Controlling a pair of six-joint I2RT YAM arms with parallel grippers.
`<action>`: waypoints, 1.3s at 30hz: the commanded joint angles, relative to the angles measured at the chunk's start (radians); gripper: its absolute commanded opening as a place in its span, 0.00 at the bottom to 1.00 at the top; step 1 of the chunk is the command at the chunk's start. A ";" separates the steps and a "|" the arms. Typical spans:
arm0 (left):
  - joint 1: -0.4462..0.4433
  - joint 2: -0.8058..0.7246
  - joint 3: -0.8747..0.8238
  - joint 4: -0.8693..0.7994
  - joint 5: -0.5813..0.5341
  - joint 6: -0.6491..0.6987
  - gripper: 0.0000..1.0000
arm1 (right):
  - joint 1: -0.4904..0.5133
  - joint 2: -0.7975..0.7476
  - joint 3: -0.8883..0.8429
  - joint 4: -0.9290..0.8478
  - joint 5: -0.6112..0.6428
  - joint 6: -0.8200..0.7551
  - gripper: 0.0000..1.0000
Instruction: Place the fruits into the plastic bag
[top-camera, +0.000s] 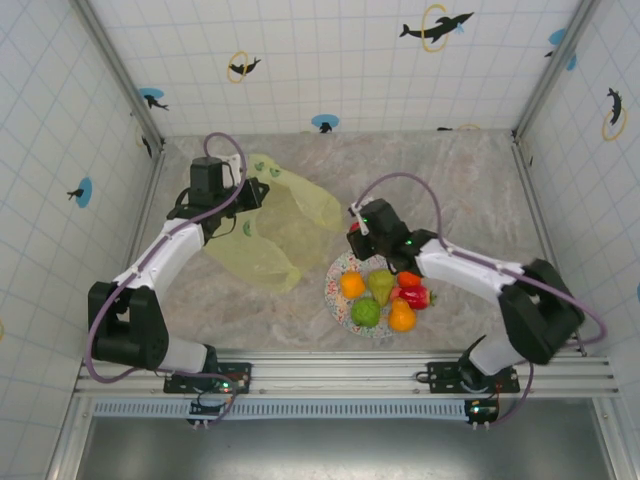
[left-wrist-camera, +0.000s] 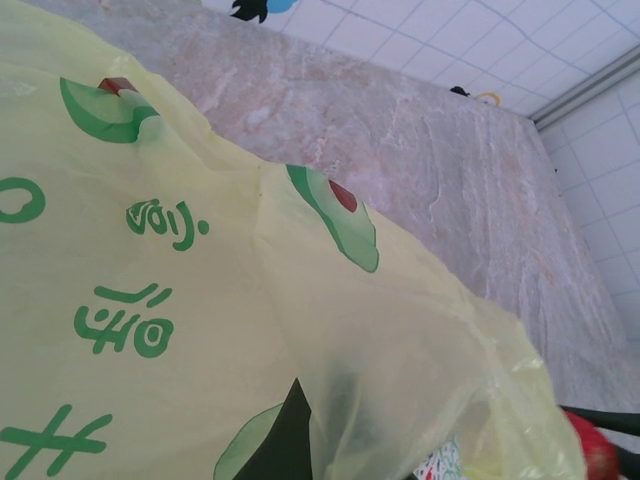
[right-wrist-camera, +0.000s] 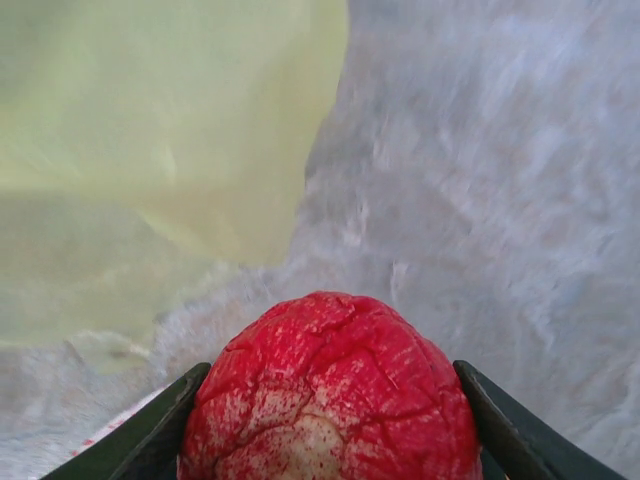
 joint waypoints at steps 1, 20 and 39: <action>0.011 -0.014 -0.009 0.019 0.036 -0.034 0.00 | 0.019 -0.084 -0.105 0.212 -0.123 -0.057 0.53; 0.011 -0.008 -0.019 0.033 0.072 -0.058 0.00 | 0.216 0.332 0.087 0.571 -0.090 -0.330 0.49; 0.000 0.065 -0.090 0.279 0.272 -0.361 0.00 | 0.081 0.473 0.186 0.623 0.026 0.149 0.47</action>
